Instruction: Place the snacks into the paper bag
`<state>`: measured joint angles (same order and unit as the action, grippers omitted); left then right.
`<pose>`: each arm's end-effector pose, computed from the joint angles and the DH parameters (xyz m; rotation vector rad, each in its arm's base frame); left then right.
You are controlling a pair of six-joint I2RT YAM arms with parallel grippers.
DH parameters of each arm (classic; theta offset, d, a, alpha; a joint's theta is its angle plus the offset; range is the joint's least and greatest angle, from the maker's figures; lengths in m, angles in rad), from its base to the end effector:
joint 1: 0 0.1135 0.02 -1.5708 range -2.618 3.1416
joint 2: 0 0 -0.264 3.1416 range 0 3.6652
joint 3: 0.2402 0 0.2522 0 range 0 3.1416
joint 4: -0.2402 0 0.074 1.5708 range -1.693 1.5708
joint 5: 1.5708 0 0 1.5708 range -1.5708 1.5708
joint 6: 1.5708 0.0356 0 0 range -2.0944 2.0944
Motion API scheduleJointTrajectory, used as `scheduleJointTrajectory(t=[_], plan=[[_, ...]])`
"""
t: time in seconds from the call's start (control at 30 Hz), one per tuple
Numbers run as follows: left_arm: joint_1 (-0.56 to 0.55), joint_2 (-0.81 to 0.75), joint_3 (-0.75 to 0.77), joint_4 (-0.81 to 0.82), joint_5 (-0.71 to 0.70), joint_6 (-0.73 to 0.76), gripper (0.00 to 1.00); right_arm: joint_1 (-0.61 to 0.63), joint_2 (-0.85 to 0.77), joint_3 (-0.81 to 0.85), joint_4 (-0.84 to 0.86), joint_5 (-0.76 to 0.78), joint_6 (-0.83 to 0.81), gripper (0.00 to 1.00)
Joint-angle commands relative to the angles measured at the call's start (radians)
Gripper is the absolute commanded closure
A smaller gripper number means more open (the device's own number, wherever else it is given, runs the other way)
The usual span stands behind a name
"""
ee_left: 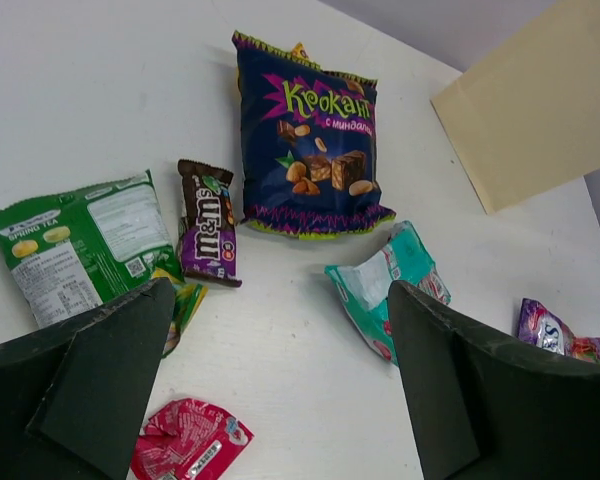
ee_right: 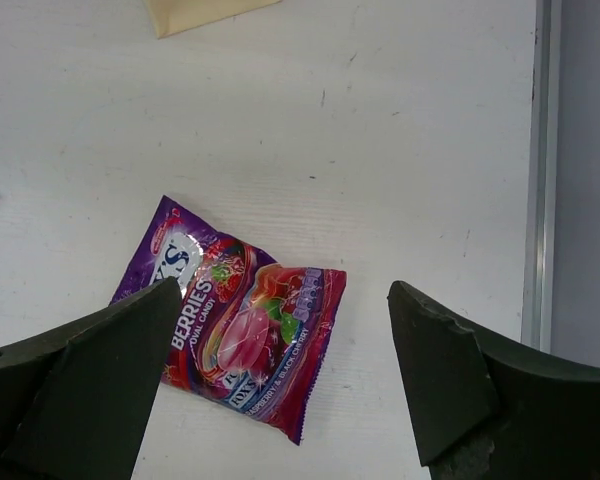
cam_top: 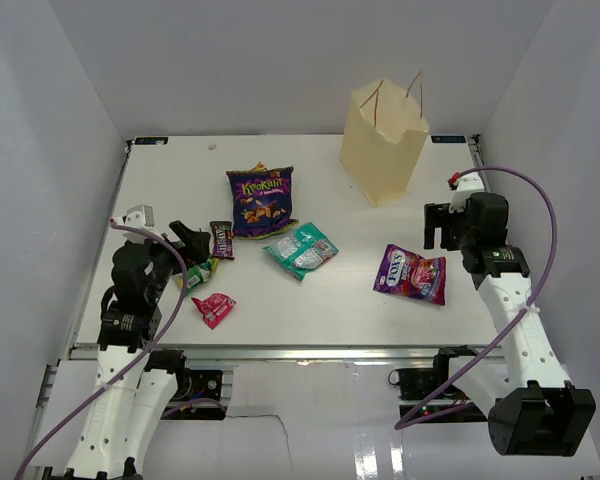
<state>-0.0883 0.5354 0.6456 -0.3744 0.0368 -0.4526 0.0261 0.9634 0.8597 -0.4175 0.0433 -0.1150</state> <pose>0.1349 -0.0133 0.3061 -0.3102 1.8286 -0.4121 0.2142 0.0040 0.3100 -0.1213 2.0895 -0.0991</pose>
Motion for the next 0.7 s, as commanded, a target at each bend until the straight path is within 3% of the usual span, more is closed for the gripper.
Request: scheduleJointTrajectory(t=[0.0,0.07,0.1,0.13,0.17,0.3,0.4,0.67], plan=[[-0.001,-0.018,-0.001,-0.060,0.046,-0.023,0.02,0.000,0.003,0.055,-0.035,-0.031,-0.028,0.10],[0.001,-0.028,0.003,-0.081,0.043,-0.023,0.02,0.000,0.012,0.077,-0.078,-0.202,-0.186,0.10],[-0.001,-0.034,0.008,-0.087,0.046,-0.024,0.02,0.001,0.018,0.109,-0.171,-0.399,-0.283,0.10],[0.001,-0.037,0.009,-0.093,0.049,-0.024,0.02,0.005,0.026,0.128,-0.250,-0.505,-0.563,0.10],[0.001,-0.040,0.008,-0.100,0.055,-0.026,0.02,0.012,0.041,0.142,-0.339,-0.570,-0.697,0.10],[0.001,-0.054,0.003,-0.115,0.058,-0.046,0.02,0.049,0.084,0.128,-0.446,-0.505,-0.753,0.10],[-0.001,-0.051,0.005,-0.120,0.067,-0.058,0.02,0.089,0.142,0.095,-0.461,-0.363,-0.749,0.10],[0.001,-0.031,-0.021,-0.121,0.098,-0.135,0.02,0.297,0.162,-0.138,-0.288,-0.076,-0.664,0.06]])
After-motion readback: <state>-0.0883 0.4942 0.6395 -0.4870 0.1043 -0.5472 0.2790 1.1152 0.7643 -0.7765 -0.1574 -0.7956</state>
